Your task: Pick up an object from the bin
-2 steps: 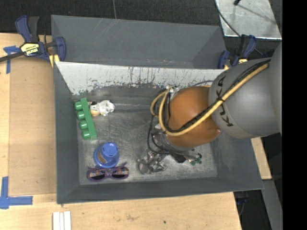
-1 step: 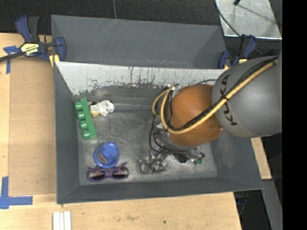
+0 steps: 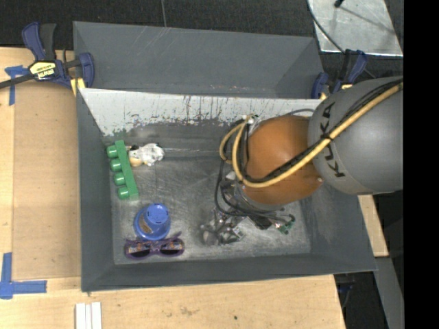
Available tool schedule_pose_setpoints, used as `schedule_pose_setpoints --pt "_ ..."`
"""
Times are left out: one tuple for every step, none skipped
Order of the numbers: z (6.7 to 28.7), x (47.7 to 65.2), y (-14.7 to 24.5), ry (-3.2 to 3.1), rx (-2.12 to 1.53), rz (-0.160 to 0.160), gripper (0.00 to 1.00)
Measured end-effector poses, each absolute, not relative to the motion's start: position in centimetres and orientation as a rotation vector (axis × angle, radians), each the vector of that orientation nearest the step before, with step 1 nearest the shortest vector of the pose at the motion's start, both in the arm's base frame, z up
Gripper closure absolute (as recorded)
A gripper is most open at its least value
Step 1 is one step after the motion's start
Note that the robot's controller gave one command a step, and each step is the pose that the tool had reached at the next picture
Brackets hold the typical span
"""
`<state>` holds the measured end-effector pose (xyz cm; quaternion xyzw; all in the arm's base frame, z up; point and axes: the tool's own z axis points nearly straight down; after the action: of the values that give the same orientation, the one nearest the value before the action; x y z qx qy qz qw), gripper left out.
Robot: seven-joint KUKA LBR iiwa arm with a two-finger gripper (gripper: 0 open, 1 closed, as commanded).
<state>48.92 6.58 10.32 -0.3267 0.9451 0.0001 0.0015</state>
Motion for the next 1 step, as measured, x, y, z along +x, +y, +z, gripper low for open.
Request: schedule_pose_setpoints --pt "11.43 48.84 6.59 2.971 -1.027 0.002 1.00"
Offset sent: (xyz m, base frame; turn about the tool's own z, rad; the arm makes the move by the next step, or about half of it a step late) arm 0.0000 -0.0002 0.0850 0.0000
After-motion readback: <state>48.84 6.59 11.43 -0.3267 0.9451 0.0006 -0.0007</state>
